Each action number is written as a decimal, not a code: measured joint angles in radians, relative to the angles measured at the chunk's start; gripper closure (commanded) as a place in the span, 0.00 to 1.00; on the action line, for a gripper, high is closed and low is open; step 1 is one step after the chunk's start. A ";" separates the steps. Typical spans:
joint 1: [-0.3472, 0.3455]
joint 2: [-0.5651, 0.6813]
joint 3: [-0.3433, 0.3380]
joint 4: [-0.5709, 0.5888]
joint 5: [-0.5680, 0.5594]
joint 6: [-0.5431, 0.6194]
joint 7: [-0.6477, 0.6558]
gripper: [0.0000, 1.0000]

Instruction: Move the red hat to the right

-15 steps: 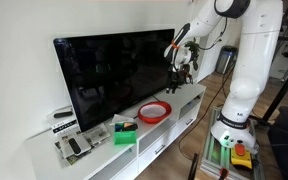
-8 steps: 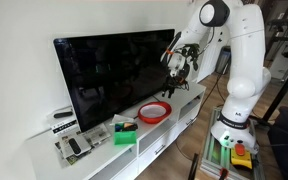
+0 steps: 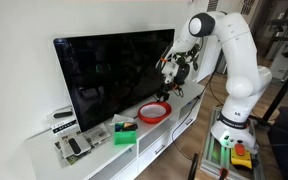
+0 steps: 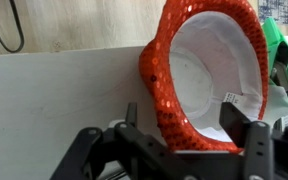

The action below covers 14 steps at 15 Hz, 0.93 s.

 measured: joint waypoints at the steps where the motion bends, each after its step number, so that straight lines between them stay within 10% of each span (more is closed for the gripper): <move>1: -0.006 0.018 0.004 0.017 0.003 -0.006 0.000 0.53; 7: -0.055 0.057 0.008 0.097 0.007 -0.091 0.000 0.92; 14: -0.085 0.049 -0.004 0.136 -0.002 -0.238 -0.017 0.99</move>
